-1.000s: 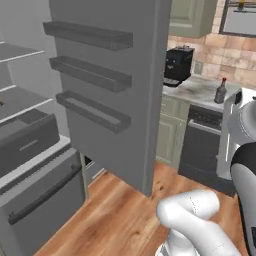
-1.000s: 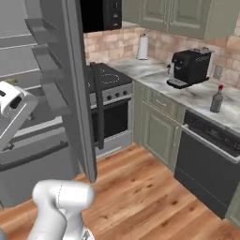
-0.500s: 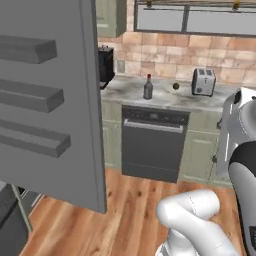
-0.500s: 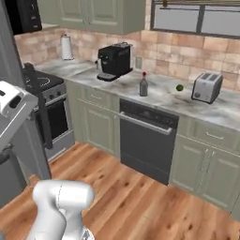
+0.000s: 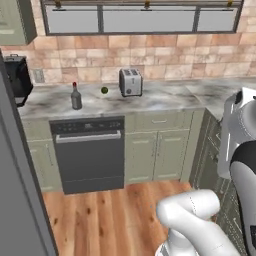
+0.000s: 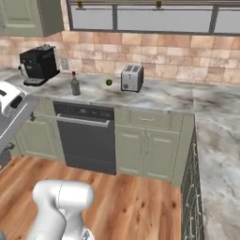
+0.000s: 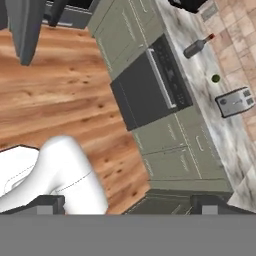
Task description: Place the liquor on the top shelf of the fridge to keep it out of children's reach, and place the banana and lime on lower shelves for easy access.
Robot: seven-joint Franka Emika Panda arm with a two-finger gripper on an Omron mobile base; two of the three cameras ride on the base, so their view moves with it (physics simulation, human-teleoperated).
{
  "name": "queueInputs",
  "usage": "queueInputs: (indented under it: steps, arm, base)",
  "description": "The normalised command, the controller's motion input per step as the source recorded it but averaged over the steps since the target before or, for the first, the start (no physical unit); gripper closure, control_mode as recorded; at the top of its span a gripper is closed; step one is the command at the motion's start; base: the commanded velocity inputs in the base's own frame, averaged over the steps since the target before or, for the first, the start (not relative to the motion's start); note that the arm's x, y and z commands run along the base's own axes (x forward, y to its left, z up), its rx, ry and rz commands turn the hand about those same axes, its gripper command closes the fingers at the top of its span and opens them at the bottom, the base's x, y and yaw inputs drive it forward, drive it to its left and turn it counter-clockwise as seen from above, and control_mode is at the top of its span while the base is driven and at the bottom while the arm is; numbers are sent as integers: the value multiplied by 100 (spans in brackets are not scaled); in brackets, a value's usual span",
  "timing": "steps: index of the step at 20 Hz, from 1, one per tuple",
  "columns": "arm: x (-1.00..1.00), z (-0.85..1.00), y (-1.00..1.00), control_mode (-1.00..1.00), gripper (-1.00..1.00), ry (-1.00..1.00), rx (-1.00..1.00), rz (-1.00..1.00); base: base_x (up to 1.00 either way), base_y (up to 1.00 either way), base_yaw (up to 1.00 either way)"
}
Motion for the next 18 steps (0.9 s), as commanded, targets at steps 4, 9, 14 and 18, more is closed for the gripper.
queueInputs:
  steps: [4, 9, 14, 18]
  arm:
    - [0, 0, 0, 100, -100, 0, 0, 0]
    - [0, 0, 0, 100, -100, 0, 0, 0]
    - [0, 0, 0, 100, -100, 0, 0, 0]
    - [0, 0, 0, 100, -100, 0, 0, 0]
  base:
    - [58, 3, -27]
    - [75, 49, -12]
    - [82, 72, -8]
    - [73, 81, -6]
